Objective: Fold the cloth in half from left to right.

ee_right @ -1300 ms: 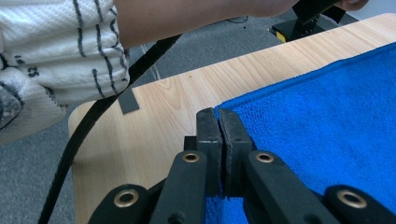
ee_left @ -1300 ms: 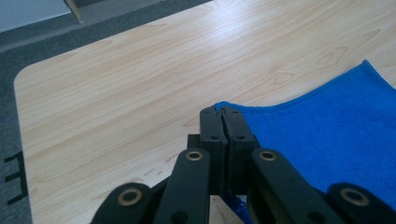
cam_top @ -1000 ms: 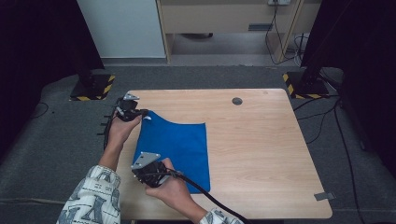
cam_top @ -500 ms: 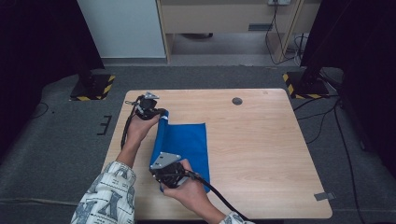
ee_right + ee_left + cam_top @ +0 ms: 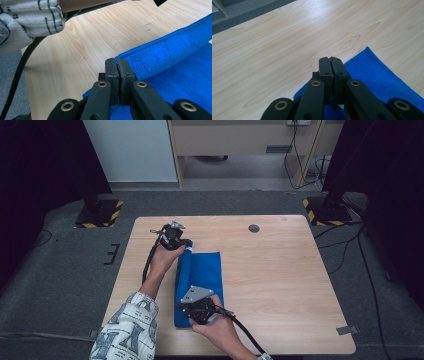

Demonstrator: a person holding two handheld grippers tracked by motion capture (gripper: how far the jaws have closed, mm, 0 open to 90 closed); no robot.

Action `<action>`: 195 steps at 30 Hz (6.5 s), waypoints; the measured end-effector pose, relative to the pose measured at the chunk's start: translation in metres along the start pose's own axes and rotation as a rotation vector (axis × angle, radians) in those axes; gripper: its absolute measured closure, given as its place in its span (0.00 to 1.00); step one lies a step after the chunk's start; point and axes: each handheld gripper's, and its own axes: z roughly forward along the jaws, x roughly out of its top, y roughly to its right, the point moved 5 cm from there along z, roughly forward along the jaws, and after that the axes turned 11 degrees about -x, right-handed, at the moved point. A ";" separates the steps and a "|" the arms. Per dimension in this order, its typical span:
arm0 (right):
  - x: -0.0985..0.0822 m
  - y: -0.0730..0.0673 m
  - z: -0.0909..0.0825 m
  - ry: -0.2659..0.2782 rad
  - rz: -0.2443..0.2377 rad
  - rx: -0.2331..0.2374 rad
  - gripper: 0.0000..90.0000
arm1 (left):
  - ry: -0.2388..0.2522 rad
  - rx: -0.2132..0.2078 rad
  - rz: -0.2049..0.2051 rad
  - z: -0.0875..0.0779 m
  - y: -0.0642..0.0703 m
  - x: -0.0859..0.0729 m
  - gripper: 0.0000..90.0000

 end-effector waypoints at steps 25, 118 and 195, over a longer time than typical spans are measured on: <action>-0.026 0.020 -0.015 -0.017 0.045 -0.033 0.98 | -0.022 -0.036 0.021 0.031 0.025 0.008 0.98; -0.046 0.131 0.008 -0.168 0.142 -0.191 0.09 | -0.017 -0.006 0.103 -0.001 0.053 -0.020 0.14; 0.015 0.225 0.087 -0.201 0.202 -0.254 0.63 | 0.041 -0.040 0.003 -0.009 -0.013 -0.037 0.28</action>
